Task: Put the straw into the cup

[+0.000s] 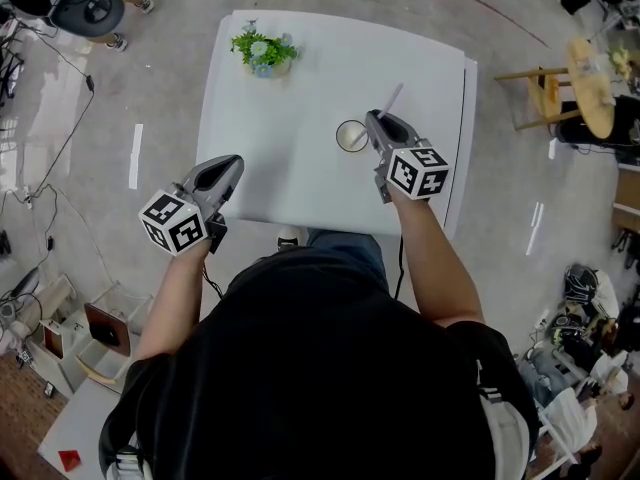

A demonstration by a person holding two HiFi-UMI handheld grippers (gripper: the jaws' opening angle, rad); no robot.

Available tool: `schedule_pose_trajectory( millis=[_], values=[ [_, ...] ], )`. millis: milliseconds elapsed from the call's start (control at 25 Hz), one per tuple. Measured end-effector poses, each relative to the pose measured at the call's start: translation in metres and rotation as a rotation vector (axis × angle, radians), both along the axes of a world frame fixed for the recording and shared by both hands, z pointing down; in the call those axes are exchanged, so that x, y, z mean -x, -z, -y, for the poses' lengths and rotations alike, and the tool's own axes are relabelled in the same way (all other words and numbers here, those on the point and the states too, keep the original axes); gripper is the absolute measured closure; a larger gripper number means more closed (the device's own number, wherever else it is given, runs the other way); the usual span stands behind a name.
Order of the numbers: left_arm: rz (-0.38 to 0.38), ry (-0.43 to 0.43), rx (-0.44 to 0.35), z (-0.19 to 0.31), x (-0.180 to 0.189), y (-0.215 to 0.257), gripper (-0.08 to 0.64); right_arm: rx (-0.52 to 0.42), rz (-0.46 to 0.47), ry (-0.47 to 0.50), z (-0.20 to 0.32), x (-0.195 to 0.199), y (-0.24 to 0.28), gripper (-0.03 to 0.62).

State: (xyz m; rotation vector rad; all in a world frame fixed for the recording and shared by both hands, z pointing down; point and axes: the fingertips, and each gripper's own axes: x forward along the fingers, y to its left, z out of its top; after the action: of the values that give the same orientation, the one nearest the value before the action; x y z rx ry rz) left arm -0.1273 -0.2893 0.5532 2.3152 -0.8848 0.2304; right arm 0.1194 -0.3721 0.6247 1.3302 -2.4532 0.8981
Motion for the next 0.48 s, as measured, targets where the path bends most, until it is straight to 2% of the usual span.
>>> schedule_pose_trajectory(
  millis=[480],
  values=[
    [0.004, 0.0, 0.018, 0.0, -0.001, -0.007, 0.56, 0.037, -0.009, 0.023, -0.004, 0.011, -0.024, 0.534]
  ],
)
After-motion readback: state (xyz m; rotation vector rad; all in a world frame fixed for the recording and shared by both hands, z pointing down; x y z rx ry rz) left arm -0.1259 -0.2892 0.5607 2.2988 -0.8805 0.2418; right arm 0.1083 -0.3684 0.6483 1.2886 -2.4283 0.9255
